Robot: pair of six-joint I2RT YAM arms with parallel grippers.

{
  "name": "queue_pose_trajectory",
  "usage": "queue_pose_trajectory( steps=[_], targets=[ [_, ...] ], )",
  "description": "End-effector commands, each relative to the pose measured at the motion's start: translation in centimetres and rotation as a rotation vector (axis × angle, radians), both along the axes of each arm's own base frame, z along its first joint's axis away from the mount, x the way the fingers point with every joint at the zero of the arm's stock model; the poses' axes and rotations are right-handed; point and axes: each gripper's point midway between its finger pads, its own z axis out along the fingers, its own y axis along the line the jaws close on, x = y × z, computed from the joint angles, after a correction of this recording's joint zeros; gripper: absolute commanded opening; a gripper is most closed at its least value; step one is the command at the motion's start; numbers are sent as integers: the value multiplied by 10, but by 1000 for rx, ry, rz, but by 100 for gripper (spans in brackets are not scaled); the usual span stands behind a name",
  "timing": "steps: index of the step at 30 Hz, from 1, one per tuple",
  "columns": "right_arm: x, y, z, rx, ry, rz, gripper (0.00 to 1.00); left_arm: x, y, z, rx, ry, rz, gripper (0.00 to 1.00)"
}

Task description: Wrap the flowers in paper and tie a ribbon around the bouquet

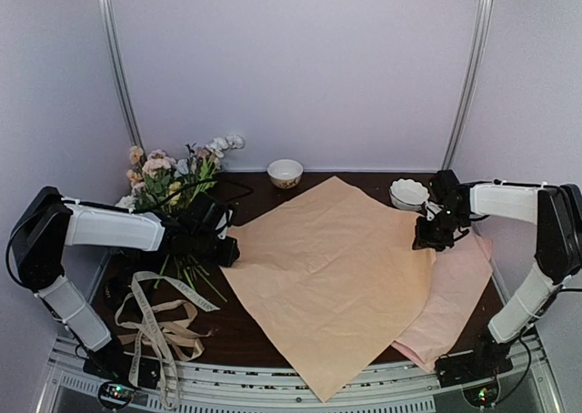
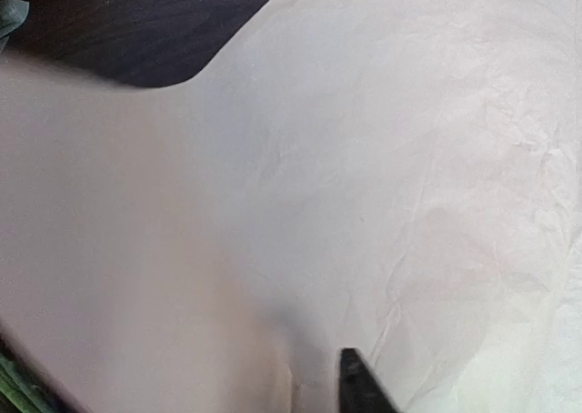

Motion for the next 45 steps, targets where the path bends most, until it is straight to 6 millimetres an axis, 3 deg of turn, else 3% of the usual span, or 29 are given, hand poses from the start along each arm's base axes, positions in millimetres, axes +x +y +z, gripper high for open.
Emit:
queue_pose_trajectory(
  steps=[1,4,10,13,16,20,28,31,37,42,45],
  targets=[
    [8,-13,15,-64,-46,-25,40,14,-7,32,-7,-76,-16,65],
    [11,-23,32,-114,-91,-43,53,15,-4,65,-12,-139,-34,77],
    [13,-39,69,-196,-169,-74,60,19,9,119,10,-217,-47,79],
    [12,-42,83,-216,-205,-74,61,33,35,140,6,-237,30,78],
    [10,-38,93,-220,-235,-54,61,55,81,150,-1,-223,166,71],
    [10,-23,98,-199,-253,-2,60,83,142,145,-40,-168,356,60],
    [20,-12,92,-201,-227,56,60,125,215,100,-83,-68,581,48],
    [23,-11,85,-204,-208,66,59,133,226,91,-25,-66,616,35],
    [28,-8,69,-213,-156,90,59,146,222,64,-18,-19,602,36],
    [30,-8,67,-219,-146,101,59,150,242,42,29,22,661,33],
    [30,-8,66,-221,-142,102,59,152,244,33,48,38,657,30]
  ],
)
